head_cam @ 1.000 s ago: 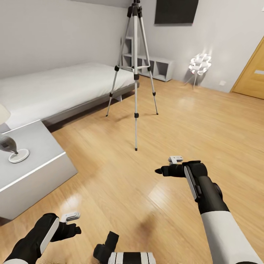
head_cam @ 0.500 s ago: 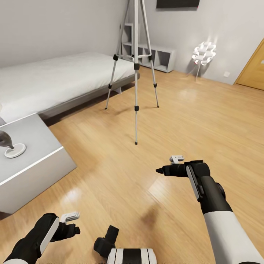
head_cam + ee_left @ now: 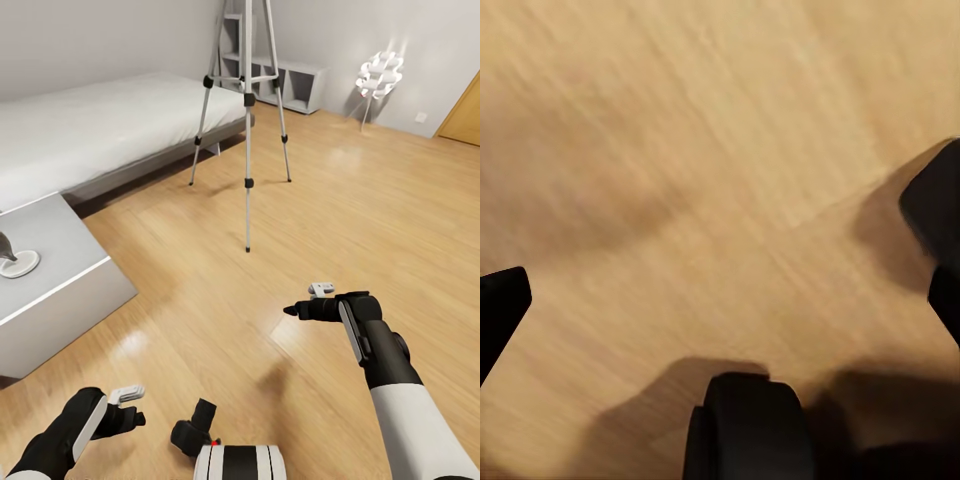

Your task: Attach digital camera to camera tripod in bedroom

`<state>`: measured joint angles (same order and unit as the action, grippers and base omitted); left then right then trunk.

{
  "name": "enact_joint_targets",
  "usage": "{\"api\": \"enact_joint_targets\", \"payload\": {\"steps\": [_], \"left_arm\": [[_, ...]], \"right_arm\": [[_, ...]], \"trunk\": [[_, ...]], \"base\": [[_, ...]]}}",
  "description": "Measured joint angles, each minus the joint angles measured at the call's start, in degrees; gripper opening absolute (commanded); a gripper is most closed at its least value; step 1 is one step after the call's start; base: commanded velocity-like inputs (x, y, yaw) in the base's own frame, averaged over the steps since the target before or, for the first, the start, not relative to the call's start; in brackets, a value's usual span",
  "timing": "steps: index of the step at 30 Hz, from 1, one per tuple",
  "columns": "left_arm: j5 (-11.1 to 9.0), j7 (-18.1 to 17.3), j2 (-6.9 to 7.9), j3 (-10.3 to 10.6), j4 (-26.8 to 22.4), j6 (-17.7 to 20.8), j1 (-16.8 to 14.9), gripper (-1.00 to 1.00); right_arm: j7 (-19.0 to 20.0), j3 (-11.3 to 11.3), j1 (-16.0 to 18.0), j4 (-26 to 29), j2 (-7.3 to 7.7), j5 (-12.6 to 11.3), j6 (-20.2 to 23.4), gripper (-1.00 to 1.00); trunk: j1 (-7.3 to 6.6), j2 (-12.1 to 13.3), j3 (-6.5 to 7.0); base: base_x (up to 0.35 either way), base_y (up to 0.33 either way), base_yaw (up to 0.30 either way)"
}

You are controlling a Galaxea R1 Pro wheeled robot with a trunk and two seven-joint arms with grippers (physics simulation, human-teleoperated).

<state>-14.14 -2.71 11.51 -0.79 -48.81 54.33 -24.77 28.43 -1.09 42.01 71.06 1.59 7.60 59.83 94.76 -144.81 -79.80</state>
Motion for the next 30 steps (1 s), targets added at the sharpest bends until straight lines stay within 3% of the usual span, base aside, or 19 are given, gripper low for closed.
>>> {"api": "enact_joint_targets", "payload": {"steps": [30], "left_arm": [[0.0, -0.1, 0.2, 0.0, -2.9, 0.1, 0.0, 1.0]], "right_arm": [[0.0, 0.0, 0.0, 0.0, 0.0, 0.0, 0.0, 1.0]], "trunk": [[0.77, -0.4, -6.65]], "base": [[0.0, 0.0, 0.0]]}}
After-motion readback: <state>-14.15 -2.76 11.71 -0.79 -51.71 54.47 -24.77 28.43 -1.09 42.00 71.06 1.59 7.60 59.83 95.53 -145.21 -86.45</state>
